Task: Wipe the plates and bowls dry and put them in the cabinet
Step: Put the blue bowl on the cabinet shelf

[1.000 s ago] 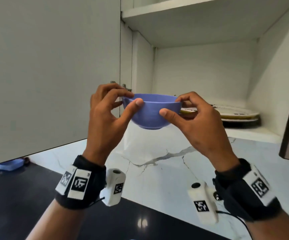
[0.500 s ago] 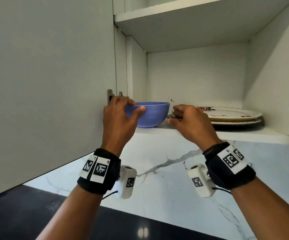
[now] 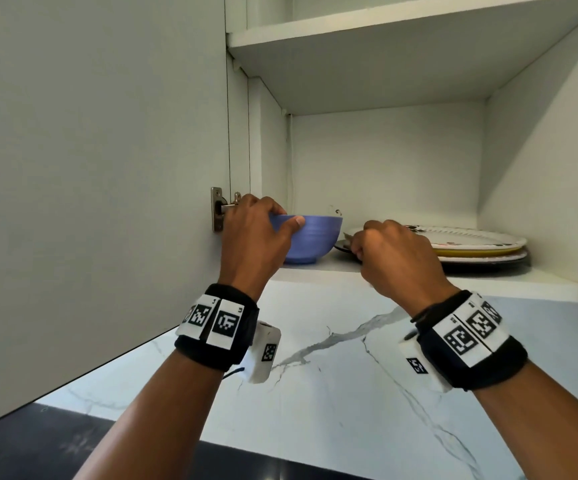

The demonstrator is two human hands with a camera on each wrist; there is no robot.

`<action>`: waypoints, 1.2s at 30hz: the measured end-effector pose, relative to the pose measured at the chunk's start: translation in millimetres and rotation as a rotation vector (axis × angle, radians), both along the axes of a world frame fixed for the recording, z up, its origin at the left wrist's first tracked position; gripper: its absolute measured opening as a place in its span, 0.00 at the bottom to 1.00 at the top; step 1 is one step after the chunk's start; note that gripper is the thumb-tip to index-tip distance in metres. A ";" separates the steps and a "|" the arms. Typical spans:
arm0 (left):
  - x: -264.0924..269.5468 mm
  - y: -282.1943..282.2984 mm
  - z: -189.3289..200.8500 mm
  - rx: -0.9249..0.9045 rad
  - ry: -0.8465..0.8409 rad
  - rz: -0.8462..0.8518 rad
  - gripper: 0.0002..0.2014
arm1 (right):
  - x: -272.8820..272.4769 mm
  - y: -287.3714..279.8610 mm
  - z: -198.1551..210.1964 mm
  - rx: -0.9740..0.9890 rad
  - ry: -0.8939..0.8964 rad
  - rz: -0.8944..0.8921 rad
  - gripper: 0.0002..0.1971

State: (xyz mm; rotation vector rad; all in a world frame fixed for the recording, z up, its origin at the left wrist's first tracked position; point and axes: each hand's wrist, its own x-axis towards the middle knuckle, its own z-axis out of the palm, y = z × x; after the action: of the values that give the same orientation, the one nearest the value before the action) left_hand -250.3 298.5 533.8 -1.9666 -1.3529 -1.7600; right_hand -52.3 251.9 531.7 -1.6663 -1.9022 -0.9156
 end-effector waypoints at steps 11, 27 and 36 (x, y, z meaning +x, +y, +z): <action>23.9 29.5 24.7 -0.170 0.274 0.153 0.19 | 18.6 -23.2 2.6 -0.037 0.176 0.022 0.11; 37.8 77.5 32.8 -0.359 0.503 0.161 0.17 | 21.4 -22.3 -10.9 0.034 0.090 -0.018 0.13; 39.4 76.8 30.6 -0.432 0.472 0.072 0.16 | 24.8 -22.5 -11.4 0.030 0.117 0.013 0.14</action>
State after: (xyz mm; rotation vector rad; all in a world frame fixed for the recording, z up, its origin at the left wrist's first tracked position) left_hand -210.9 375.3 564.4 -2.3058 -1.6847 -0.9275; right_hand -27.5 229.5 520.3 -1.6513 -1.8110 -0.8195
